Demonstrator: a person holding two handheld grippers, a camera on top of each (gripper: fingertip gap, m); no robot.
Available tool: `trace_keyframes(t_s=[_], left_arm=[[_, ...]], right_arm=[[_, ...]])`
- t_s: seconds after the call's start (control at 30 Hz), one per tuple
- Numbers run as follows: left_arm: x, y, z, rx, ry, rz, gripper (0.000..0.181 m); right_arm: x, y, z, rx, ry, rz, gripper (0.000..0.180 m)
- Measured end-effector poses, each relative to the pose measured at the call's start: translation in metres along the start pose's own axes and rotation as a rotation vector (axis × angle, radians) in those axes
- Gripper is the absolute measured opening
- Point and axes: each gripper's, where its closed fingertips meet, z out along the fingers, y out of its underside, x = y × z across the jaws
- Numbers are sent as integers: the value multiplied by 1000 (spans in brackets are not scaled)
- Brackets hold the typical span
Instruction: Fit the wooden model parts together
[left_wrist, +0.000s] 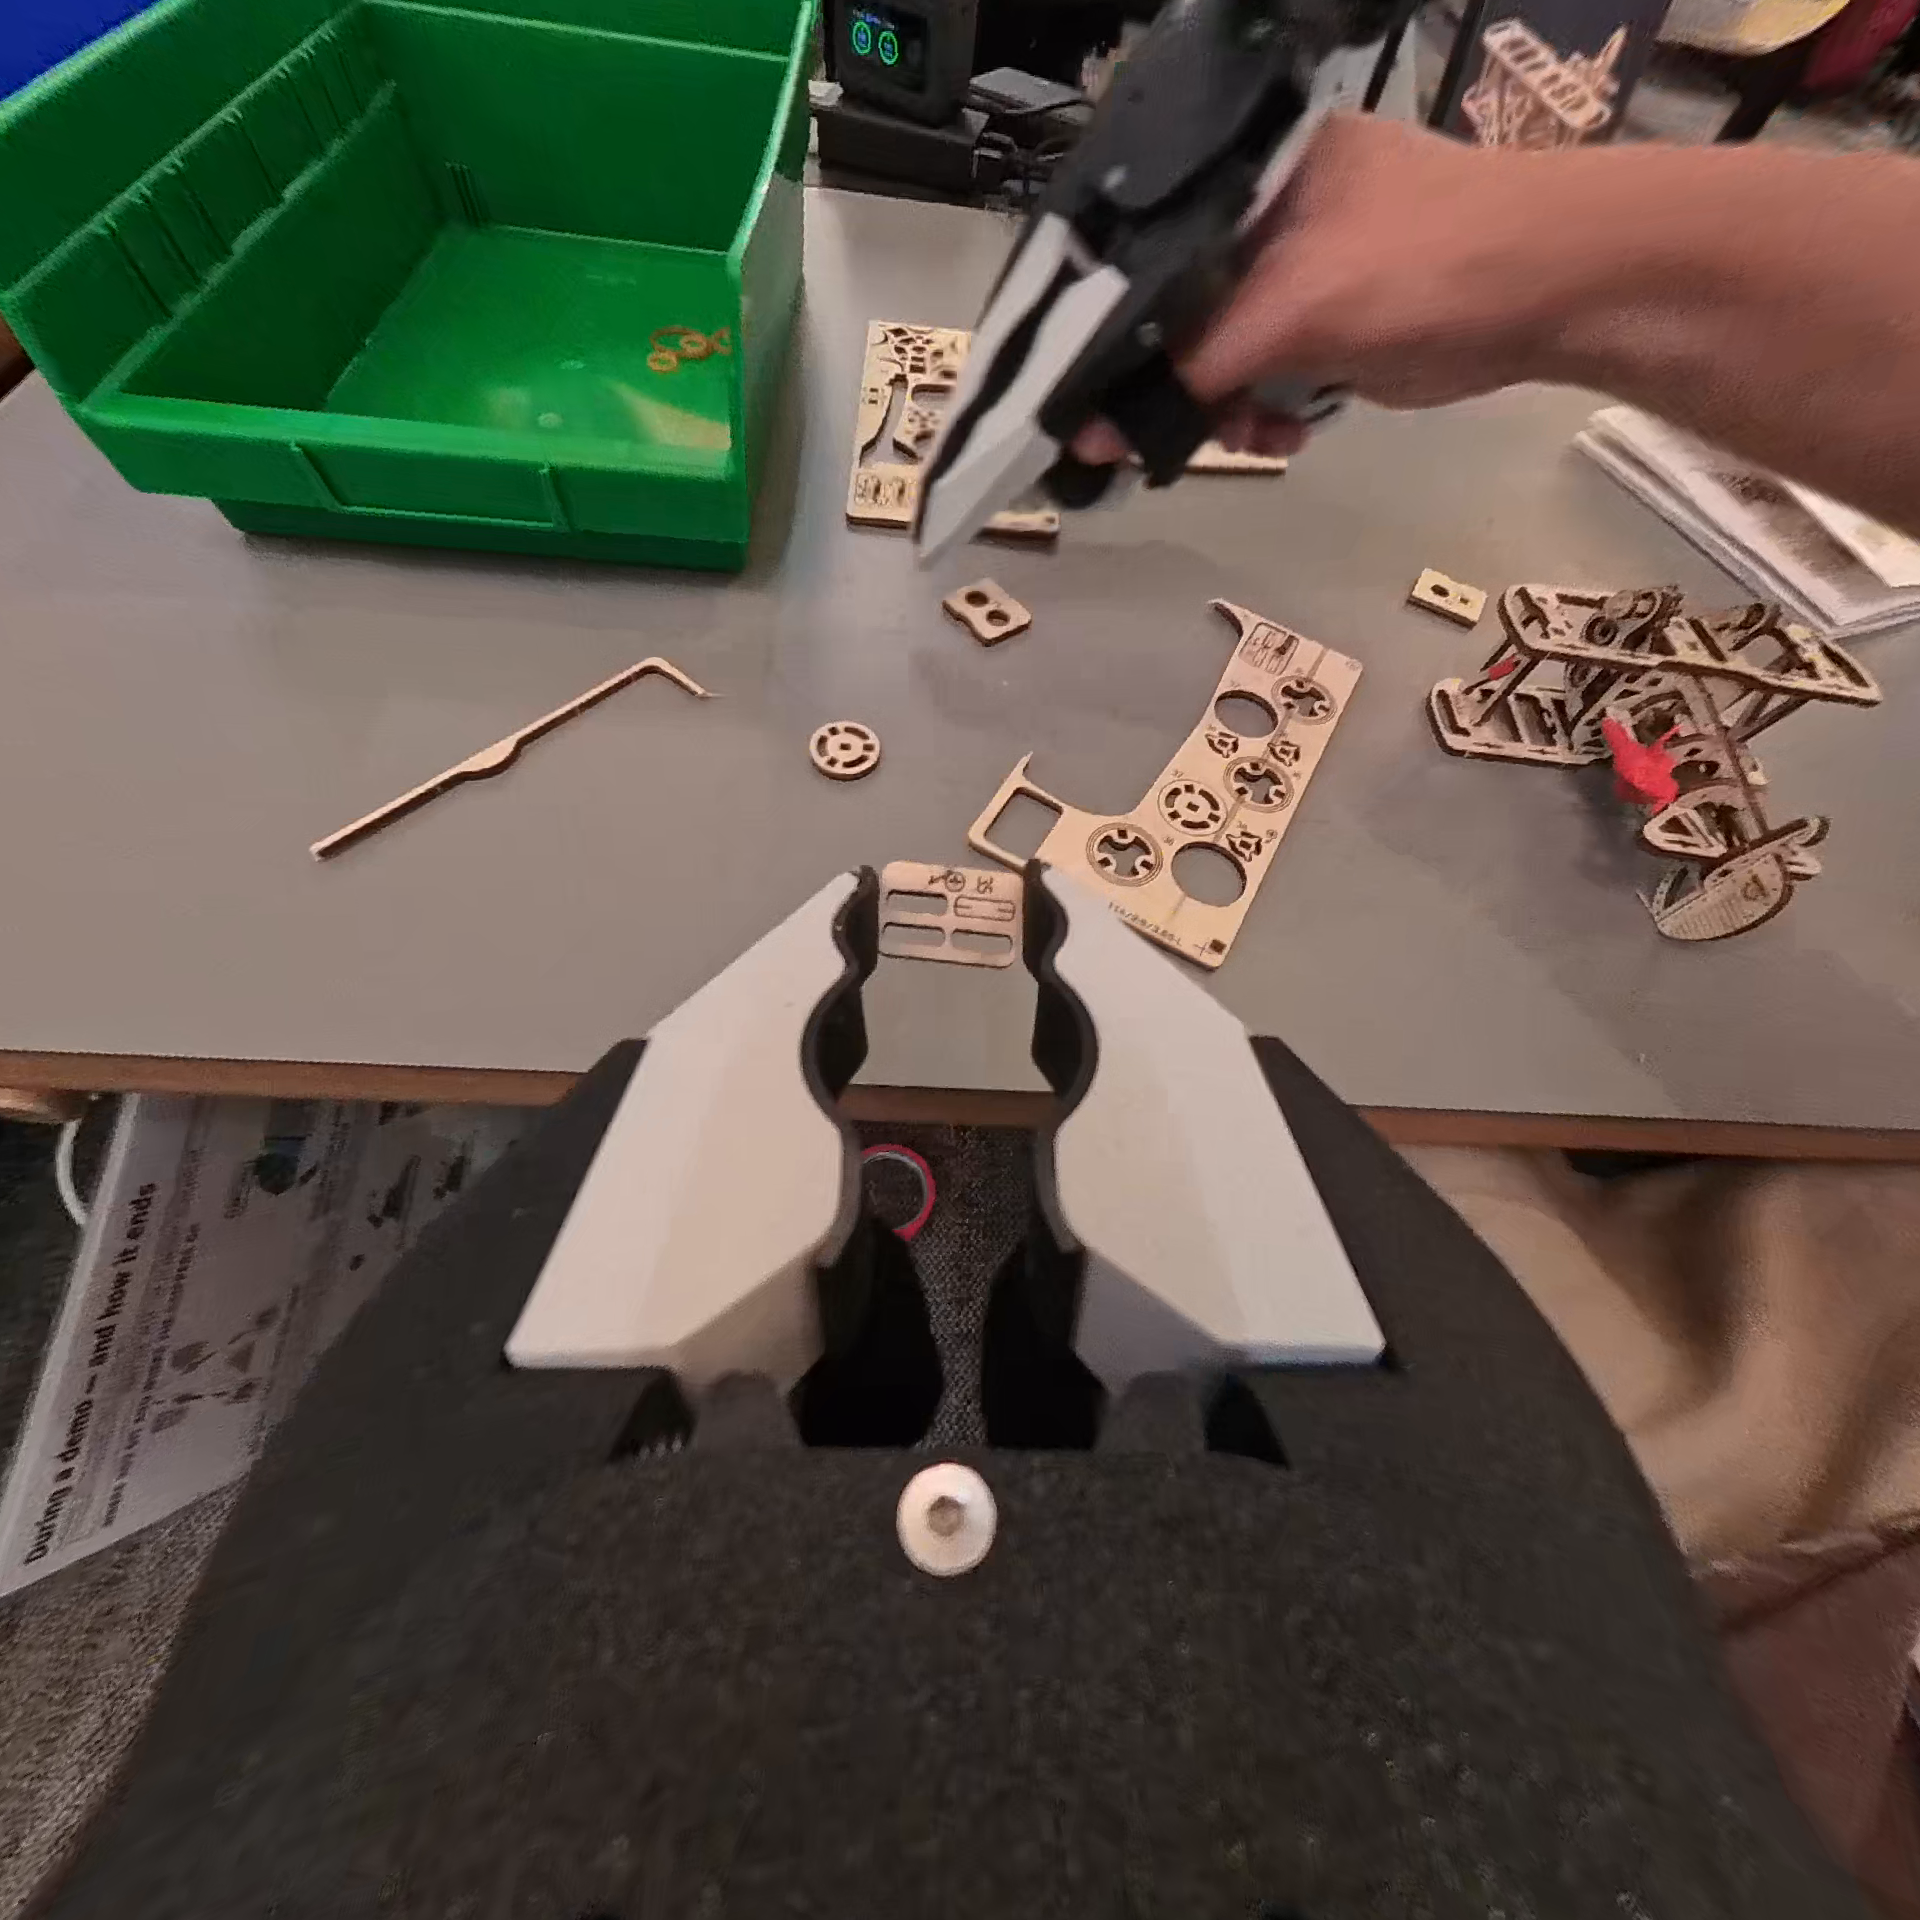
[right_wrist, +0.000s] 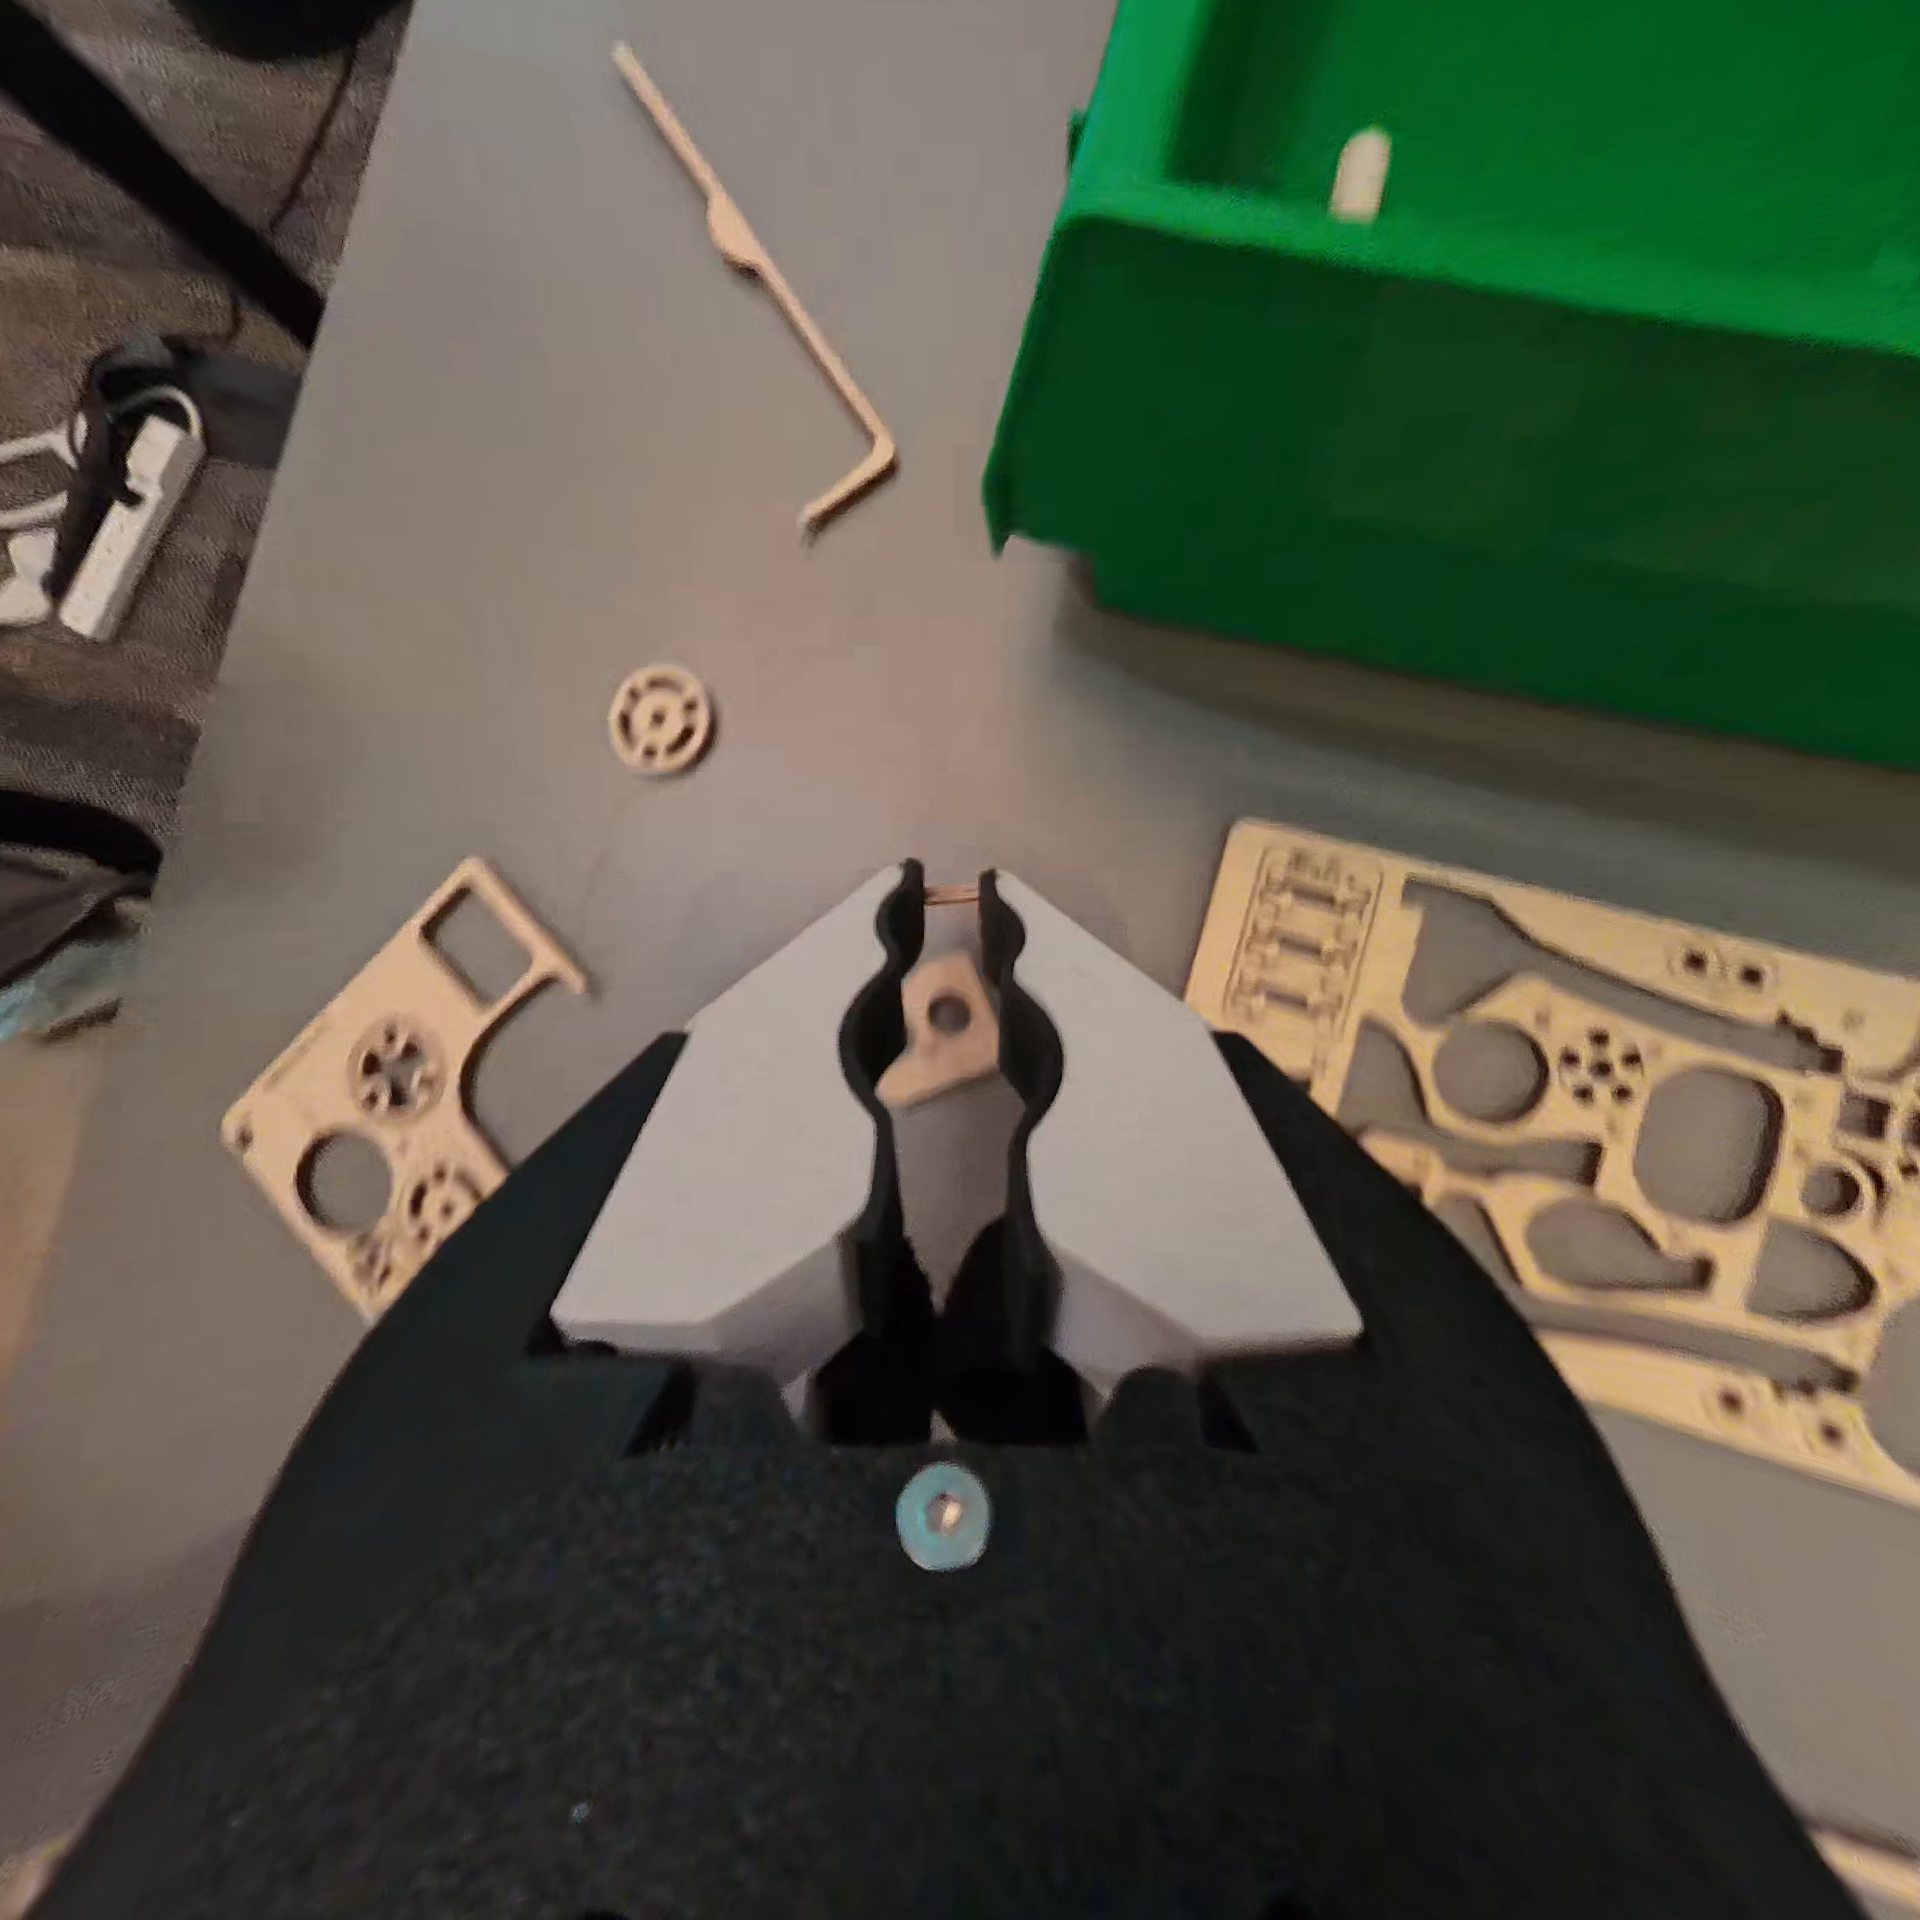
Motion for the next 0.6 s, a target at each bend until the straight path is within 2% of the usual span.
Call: trace_keyframes(t_s=[0.13,0.33,0.43,0.5,0.6], left_arm=[[0,3,1,-11,-2,19,26],[3,4,2,-13,15,12,26],[4,6,3,-19,13,17,26],[5,6,4,-21,8,27,26],[8,4,3,-9,16,34,26]], right_arm=[[8,-16,29,4,5,34,9],[2,-28,44,17,2,30,9],[4,-31,45,20,52,6,10],[1,-32,42,26,66,1,23],[-11,-34,20,60,83,-11,25]])
